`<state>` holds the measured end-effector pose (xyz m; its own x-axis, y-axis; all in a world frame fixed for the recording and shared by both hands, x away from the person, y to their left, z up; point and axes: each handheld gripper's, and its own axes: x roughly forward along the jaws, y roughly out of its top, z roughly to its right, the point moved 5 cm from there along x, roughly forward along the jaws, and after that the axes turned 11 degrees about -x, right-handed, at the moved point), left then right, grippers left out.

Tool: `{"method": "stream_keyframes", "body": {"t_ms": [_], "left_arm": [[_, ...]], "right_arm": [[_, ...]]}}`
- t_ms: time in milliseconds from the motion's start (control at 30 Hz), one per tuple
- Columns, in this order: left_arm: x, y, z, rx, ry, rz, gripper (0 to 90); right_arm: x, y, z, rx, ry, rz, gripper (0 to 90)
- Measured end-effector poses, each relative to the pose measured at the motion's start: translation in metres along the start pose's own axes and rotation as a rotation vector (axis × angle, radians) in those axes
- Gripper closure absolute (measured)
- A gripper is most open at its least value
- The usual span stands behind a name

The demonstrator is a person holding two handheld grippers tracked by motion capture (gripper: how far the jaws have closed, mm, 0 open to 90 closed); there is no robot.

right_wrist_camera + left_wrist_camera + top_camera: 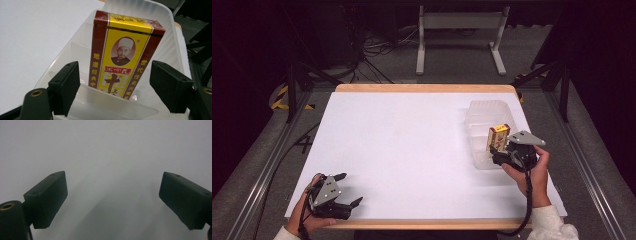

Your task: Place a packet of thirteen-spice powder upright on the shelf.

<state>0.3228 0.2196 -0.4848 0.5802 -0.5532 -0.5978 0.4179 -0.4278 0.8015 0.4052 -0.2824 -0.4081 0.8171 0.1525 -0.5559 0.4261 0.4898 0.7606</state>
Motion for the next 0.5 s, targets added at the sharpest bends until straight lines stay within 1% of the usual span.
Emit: {"method": "stream_keyframes", "body": {"t_ms": [500], "left_arm": [[0.0002,-0.0001,0.0003,-0.001,0.000,-0.004,9.0]], "right_arm": [[-0.0049,-0.0018,-0.0015,-0.010,0.010,0.004,22.9]]}}
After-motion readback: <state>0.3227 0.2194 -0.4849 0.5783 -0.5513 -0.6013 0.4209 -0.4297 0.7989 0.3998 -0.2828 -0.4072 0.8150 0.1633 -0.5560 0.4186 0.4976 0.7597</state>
